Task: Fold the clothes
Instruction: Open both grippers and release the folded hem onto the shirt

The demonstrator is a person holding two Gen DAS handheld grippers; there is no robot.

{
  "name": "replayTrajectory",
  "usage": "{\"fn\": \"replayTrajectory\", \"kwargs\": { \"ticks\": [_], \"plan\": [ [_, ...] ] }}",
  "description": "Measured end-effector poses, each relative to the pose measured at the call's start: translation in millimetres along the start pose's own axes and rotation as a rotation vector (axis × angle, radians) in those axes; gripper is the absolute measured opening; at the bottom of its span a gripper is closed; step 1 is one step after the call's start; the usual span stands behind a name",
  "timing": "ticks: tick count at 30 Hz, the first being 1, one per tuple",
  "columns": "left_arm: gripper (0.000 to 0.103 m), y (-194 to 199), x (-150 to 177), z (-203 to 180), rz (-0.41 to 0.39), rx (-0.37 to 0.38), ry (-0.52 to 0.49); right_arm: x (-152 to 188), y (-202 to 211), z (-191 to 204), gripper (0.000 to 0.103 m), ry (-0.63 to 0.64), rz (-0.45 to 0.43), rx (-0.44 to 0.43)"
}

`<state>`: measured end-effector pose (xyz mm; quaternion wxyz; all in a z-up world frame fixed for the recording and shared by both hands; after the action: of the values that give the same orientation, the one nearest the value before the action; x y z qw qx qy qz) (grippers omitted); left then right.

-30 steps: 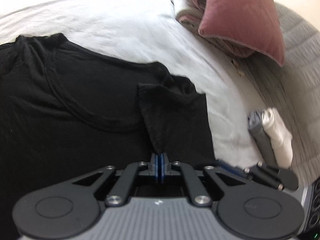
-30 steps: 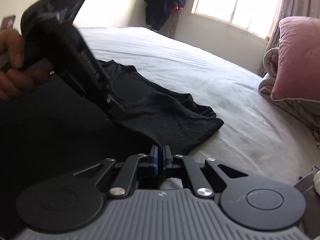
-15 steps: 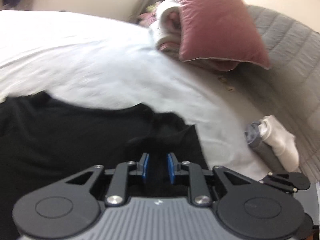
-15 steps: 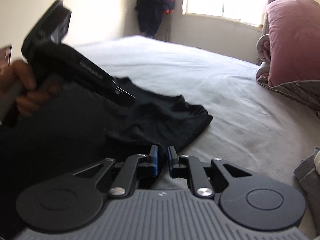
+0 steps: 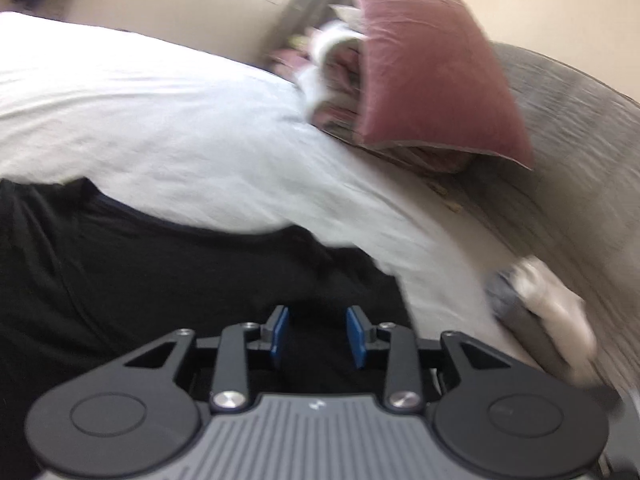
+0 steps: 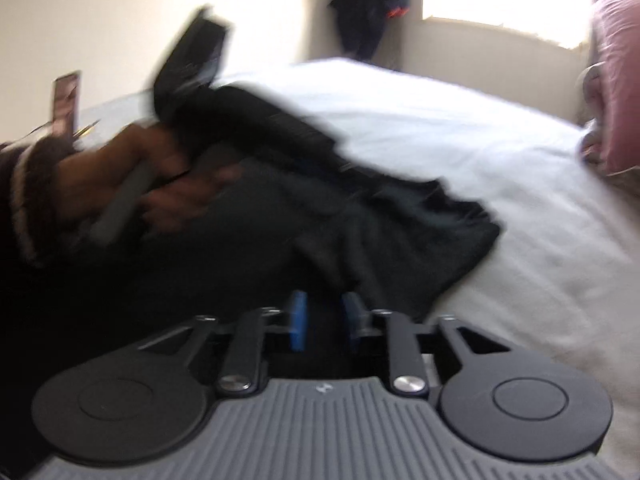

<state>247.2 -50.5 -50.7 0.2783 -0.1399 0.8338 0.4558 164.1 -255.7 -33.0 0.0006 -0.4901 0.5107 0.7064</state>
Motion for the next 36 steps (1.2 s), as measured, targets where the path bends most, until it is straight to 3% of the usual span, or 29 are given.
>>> {"fn": "replayTrajectory", "kwargs": {
  "ticks": [3, 9, 16, 22, 28, 32, 36],
  "plan": [
    [0.033, 2, 11, -4, 0.060, 0.030, -0.061, -3, 1, -13, 0.036, -0.062, -0.024, 0.024],
    [0.033, 6, 34, -12, 0.179, 0.089, -0.184, 6, -16, -5, 0.036, -0.013, 0.108, 0.045],
    [0.038, 45, 48, 2, 0.190, 0.016, -0.114, 12, 11, 8, 0.036, -0.020, 0.042, 0.087],
    [0.045, 93, 53, 46, 0.147, -0.127, 0.030, -12, 15, 24, 0.046, -0.051, 0.046, 0.136],
    [0.050, 137, 57, 110, 0.108, -0.278, 0.233, -46, 9, 59, 0.055, -0.002, 0.065, 0.123],
    [0.051, 160, 60, 150, 0.056, -0.290, 0.382, -80, -4, 81, 0.055, 0.046, 0.067, 0.100],
    [0.043, 169, 66, 192, -0.036, -0.201, 0.613, -106, -17, 103, 0.055, 0.071, 0.076, 0.084]
  ]
}}
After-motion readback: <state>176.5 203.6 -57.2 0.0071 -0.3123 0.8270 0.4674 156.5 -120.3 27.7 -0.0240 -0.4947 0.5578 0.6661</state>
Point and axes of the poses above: each gripper's, at about its wrist camera, not at the fingertips, and y roughly against the way its jaws point, z to its left, x to its underside, the point moved 2 cm from there along -y, roughly the way its jaws point, and after that the axes turned 13 degrees about z, right-handed, at the moved point
